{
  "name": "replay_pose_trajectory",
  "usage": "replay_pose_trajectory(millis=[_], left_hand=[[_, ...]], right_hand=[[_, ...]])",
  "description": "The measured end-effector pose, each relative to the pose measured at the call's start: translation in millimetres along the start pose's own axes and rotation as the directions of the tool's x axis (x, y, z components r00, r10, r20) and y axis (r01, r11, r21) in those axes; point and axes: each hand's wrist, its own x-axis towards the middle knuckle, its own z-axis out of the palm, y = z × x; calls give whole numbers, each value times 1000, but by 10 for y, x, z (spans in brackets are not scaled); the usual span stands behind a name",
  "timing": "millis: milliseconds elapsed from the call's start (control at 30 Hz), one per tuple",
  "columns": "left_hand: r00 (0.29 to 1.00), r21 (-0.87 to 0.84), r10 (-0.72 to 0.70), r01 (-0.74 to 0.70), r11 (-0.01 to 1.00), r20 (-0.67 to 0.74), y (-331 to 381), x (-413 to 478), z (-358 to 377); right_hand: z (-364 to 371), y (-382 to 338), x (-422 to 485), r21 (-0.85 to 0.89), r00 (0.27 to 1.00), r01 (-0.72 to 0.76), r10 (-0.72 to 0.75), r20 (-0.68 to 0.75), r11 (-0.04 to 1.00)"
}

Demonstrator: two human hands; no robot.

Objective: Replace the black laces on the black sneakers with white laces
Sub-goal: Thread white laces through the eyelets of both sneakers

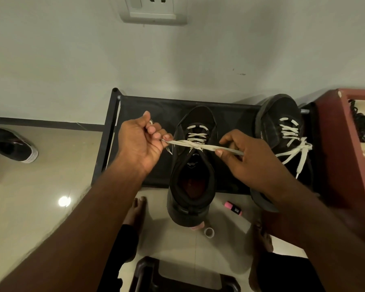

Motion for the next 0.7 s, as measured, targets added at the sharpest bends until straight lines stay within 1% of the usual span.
replay_pose_trajectory(millis=[67, 133, 167, 200, 233, 267, 300, 333, 367, 400, 433, 500, 533, 600, 667, 700], left_hand=[[1000, 9, 4, -5, 1000, 8, -22, -15, 0], [998, 85, 45, -48, 995, 41, -41, -21, -7], [994, 165, 84, -94, 982, 67, -54, -26, -16], [987, 277, 132, -153, 949, 94, -62, -34, -18], [976, 411, 187, -218, 885, 115, -68, -43, -20], [961, 556, 246, -273, 785, 126, -64, -52, -25], [944, 678, 303, -308, 667, 131, -55, -48, -41], [925, 766, 353, -326, 554, 139, -46, -49, -44], [907, 826, 394, -335, 454, 152, -39, -43, -58], [888, 868, 426, -339, 361, 170, -30, -45, -68], [869, 896, 456, -345, 279, 192, -22, -58, -66], [830, 914, 483, -384, 131, 280, -33, -97, -34], [821, 906, 457, -416, 70, 342, -64, -115, -8], [841, 892, 324, -451, -22, 433, -183, -158, 38], [873, 882, 128, -458, -112, 470, -345, -184, 45], [878, 872, 46, -466, -148, 477, -418, -187, 33]], right_hand=[[18, 4, -5, 9, 999, -47, 47, 24, 999], [28, 8, -9, 69, 990, -124, 119, 69, 990], [23, 4, -11, 152, 982, -174, 160, 99, 973], [1, -9, -9, 281, 972, -227, 199, 123, 932], [-31, -28, -2, 435, 961, -275, 243, 128, 858], [-68, -54, 9, 582, 947, -306, 302, 107, 753], [-105, -68, 23, 694, 925, -311, 374, 65, 649], [-152, -71, 35, 760, 895, -290, 446, 0, 582], [-187, -63, 56, 782, 861, -267, 503, -69, 564], [-214, -54, 67, 777, 834, -250, 536, -130, 578], [-231, -58, 74, 756, 822, -239, 542, -176, 609], [-231, -85, 62, 690, 832, -227, 505, -229, 687], [-218, -107, 47, 644, 846, -228, 476, -240, 730], [-131, -195, 2, 537, 890, -246, 408, -206, 807], [23, -315, -56, 421, 945, -259, 318, -76, 869], [115, -363, -78, 360, 966, -244, 260, 4, 901]])
